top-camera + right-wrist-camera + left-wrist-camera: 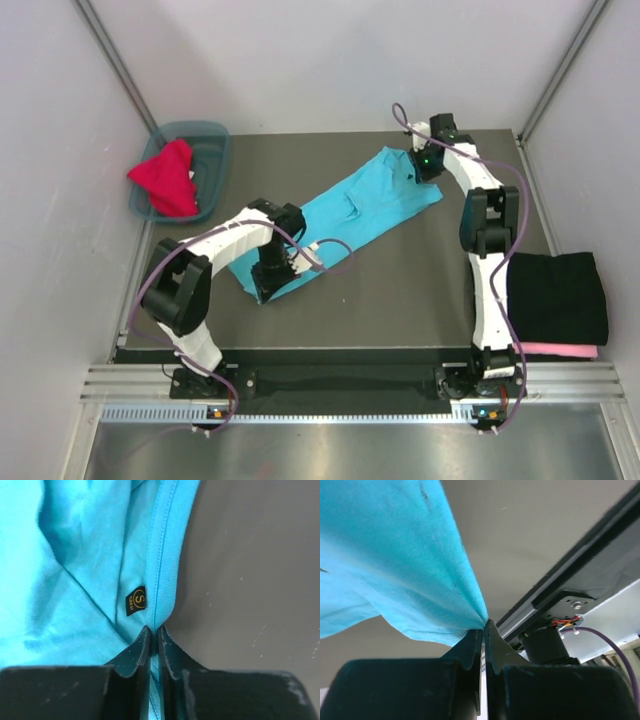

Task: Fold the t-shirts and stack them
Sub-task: Fold the tshirt

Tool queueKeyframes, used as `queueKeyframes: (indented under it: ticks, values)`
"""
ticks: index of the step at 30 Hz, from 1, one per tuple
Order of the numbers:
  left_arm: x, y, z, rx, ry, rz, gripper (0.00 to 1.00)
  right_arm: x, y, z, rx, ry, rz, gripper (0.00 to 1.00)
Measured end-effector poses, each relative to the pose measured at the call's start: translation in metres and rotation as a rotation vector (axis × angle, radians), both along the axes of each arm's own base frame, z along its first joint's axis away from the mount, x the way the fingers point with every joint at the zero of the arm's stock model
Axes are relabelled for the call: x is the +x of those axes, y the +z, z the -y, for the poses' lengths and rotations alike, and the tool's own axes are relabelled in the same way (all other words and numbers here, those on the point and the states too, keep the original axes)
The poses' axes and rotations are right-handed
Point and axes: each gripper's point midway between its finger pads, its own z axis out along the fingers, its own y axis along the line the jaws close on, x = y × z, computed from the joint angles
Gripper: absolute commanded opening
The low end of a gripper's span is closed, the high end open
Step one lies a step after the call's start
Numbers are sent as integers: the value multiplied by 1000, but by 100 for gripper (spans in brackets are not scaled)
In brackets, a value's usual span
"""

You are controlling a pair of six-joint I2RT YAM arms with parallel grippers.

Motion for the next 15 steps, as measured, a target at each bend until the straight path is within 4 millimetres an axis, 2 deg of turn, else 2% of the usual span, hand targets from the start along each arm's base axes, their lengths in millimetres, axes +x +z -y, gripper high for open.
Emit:
queueKeyframes:
  ticks: [4, 7, 10, 15]
  values:
    - [-12, 7, 18, -44, -52, -21, 0, 10, 2, -2, -6, -7, 26, 2]
    - [-22, 15, 44, -100, -118, -32, 0, 23, 3, -6, -29, -3, 67, 4]
    - [-32, 24, 78, -172, -195, -46, 0, 40, 5, -20, -57, 21, 139, 14]
    - [-42, 25, 128, -242, -265, -93, 0, 62, 14, -54, -96, 85, 274, 11]
